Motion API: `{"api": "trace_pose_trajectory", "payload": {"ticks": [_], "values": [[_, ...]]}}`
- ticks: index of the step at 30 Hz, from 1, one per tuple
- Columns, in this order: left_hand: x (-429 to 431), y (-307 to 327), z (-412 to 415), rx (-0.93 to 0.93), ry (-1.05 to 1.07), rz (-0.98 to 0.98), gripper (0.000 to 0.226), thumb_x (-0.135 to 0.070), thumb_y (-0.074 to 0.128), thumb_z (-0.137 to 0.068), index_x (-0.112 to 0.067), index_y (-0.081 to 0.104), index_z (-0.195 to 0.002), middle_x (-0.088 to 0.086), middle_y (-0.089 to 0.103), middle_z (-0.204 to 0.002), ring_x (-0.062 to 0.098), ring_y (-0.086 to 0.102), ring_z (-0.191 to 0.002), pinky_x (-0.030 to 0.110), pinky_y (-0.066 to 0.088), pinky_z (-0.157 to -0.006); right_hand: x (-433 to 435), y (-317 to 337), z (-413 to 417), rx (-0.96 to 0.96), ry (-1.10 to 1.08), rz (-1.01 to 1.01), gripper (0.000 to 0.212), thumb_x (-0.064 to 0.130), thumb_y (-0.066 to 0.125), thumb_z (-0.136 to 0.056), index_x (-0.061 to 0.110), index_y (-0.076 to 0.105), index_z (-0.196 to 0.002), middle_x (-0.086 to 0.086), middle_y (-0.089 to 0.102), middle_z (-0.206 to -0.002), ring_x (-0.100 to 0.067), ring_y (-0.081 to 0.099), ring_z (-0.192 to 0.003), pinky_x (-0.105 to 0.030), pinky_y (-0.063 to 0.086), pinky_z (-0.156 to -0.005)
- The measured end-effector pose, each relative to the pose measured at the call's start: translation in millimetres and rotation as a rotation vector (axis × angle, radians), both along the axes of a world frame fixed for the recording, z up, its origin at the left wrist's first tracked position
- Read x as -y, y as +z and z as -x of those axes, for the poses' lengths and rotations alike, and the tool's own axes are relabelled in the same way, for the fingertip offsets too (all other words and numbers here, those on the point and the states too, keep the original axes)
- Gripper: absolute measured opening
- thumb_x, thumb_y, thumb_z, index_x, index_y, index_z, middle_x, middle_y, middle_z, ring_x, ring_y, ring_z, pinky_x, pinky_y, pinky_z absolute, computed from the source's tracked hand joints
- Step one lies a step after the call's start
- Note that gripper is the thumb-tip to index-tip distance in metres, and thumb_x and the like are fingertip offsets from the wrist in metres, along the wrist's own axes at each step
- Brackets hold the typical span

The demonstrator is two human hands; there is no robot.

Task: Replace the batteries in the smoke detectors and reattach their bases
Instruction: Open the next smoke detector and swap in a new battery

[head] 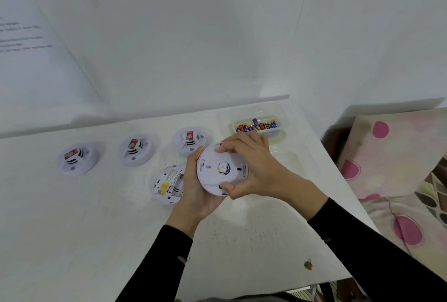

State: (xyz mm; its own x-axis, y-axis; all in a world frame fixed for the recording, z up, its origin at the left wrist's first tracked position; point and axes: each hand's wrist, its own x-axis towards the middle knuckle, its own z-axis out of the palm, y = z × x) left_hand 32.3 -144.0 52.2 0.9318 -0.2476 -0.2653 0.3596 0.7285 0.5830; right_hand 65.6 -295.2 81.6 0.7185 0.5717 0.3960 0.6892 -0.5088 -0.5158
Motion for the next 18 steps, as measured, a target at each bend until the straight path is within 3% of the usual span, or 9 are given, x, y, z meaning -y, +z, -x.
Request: {"api": "trace_pose_trajectory", "payload": {"ticks": [6, 9, 11, 14, 18], "values": [[-13.9, -2.0, -12.9, 0.011, 0.057, -0.032, 0.054, -0.05, 0.035, -0.098, -0.019, 0.059, -0.134, 0.011, 0.068, -0.122, 0.028, 0.068, -0.107, 0.045, 0.058, -0.087, -2.8, -4.9, 14.6, -0.098, -0.063, -0.264, 0.069, 0.037, 0.074, -0.06, 0.018, 0.053, -0.123, 0.01, 0.041, -0.118, 0.0, 0.037, -0.119, -0.024, 0.032, -0.103], [-23.6, -6.2, -14.4, 0.018, 0.092, -0.073, 0.065, -0.053, 0.04, -0.092, -0.016, 0.05, -0.145, 0.016, 0.065, -0.126, 0.032, 0.064, -0.11, 0.047, 0.055, -0.091, -0.3, -20.4, 28.2, -0.162, -0.007, -0.231, 0.068, 0.029, 0.079, -0.066, 0.018, 0.052, -0.127, 0.007, 0.039, -0.121, -0.009, 0.04, -0.12, -0.024, 0.036, -0.104], [-33.4, -10.0, -16.9, 0.033, 0.171, -0.045, 0.069, -0.054, 0.041, -0.09, -0.012, 0.048, -0.145, 0.019, 0.062, -0.13, 0.037, 0.063, -0.112, 0.05, 0.053, -0.094, 2.1, -37.5, 38.5, -0.156, 0.025, -0.15, 0.067, 0.03, 0.079, -0.069, 0.016, 0.053, -0.129, 0.004, 0.041, -0.121, -0.007, 0.041, -0.116, -0.018, 0.034, -0.102], [-53.1, -13.7, -21.6, 0.084, 0.308, 0.068, 0.056, -0.052, 0.043, -0.091, -0.017, 0.056, -0.133, 0.02, 0.062, -0.134, 0.043, 0.063, -0.115, 0.059, 0.048, -0.098, 2.8, -69.9, 53.3, -0.152, 0.066, -0.032, 0.063, 0.035, 0.076, -0.073, 0.013, 0.056, -0.129, -0.002, 0.049, -0.12, -0.011, 0.046, -0.112, -0.017, 0.036, -0.1], [-59.6, -11.6, -22.1, 0.144, 0.331, 0.109, 0.05, -0.05, 0.045, -0.09, -0.018, 0.061, -0.125, 0.02, 0.065, -0.127, 0.045, 0.065, -0.112, 0.063, 0.042, -0.101, 5.4, -98.3, 57.9, -0.241, 0.092, 0.054, 0.056, 0.032, 0.075, -0.074, 0.015, 0.058, -0.125, -0.003, 0.054, -0.118, -0.014, 0.05, -0.107, -0.016, 0.039, -0.093]]}}
